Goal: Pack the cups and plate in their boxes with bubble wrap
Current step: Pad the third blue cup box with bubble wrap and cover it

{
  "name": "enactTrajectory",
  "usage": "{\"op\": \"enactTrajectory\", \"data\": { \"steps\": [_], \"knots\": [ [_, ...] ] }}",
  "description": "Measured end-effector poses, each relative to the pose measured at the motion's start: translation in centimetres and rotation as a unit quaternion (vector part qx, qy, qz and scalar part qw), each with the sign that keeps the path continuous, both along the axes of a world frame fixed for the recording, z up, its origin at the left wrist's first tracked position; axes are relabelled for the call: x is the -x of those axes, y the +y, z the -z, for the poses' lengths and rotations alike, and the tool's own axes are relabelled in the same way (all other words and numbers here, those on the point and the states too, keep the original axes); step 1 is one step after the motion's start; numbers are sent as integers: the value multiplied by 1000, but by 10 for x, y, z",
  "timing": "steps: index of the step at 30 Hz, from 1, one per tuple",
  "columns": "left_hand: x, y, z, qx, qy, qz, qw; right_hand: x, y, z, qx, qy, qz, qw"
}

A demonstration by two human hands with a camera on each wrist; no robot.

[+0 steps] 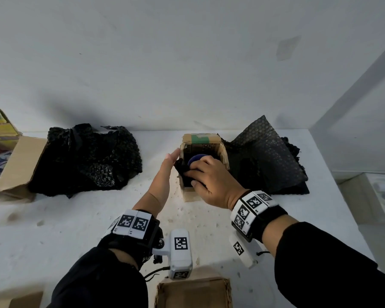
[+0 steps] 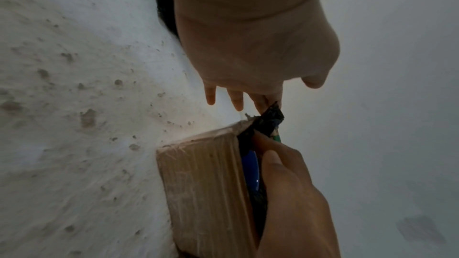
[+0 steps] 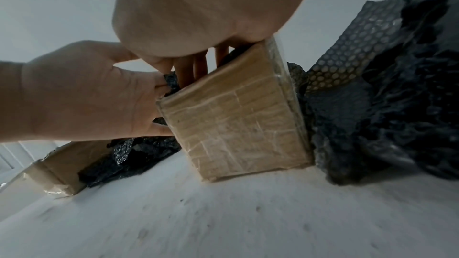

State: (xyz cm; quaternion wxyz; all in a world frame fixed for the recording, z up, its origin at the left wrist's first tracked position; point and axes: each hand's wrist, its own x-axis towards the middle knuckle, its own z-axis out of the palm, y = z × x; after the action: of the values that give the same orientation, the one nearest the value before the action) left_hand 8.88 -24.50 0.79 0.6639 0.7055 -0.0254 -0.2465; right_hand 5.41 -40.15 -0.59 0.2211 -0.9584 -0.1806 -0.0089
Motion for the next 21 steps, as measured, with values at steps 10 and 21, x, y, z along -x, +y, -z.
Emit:
{"op": "enactTrajectory", "data": {
  "steps": [10, 21],
  "knots": [
    [7, -2, -1, 8, 4, 28, 1000, -5, 6, -9, 143, 111, -10, 983],
    [1, 3, 8, -13, -16, 44, 999, -27, -2, -21, 106, 100, 50, 988]
  ]
}}
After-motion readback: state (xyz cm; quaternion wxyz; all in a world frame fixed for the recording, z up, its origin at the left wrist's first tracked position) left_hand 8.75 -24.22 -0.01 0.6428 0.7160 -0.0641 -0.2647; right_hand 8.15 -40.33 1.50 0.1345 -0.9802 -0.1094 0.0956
